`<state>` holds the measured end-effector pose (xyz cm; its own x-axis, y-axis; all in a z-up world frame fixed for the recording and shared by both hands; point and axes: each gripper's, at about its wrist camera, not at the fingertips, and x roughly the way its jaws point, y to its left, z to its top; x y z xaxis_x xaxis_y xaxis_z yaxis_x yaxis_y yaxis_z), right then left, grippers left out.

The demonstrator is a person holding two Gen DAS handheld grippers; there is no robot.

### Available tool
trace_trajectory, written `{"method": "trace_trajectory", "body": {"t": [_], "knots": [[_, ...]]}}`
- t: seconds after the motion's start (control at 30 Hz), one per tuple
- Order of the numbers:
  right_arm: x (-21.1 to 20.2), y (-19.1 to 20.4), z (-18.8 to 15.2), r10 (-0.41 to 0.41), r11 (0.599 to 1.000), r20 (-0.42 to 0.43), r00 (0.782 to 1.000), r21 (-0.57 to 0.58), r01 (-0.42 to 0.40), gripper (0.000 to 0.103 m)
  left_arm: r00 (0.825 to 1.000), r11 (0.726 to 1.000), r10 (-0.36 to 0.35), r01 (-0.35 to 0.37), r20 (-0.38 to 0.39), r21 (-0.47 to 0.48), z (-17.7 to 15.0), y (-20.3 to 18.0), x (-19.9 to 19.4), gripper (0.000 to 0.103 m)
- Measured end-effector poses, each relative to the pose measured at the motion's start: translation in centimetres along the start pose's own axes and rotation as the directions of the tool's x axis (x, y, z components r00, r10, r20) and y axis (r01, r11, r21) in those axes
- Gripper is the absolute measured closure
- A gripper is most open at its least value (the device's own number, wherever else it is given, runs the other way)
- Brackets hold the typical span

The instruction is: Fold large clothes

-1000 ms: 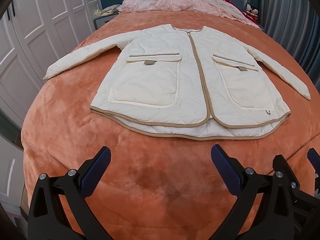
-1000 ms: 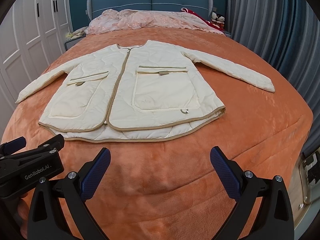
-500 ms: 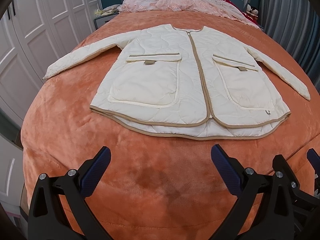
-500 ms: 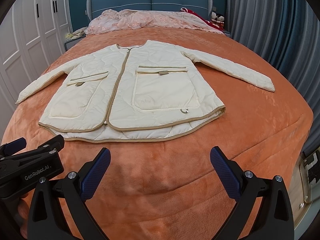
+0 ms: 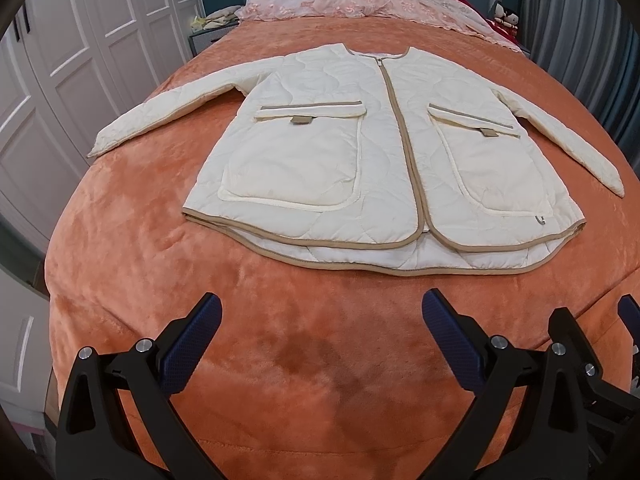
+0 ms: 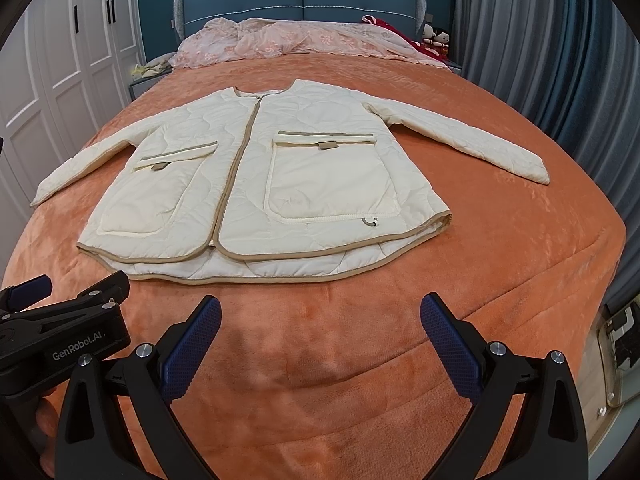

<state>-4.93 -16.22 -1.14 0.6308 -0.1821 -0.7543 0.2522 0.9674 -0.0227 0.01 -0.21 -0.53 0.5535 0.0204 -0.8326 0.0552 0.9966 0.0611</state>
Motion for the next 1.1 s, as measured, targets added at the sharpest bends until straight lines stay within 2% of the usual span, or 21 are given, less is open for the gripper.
{"method": "trace_trajectory", "body": {"t": [1.1], "knots": [[0.49,0.63,-0.38,0.002,1.0,-0.007,1.0,-0.002,-0.002,0.005,1.0,1.0,0.02,-0.02,-0.004,0.002,0.15,0.51,0.29,0.005]]}}
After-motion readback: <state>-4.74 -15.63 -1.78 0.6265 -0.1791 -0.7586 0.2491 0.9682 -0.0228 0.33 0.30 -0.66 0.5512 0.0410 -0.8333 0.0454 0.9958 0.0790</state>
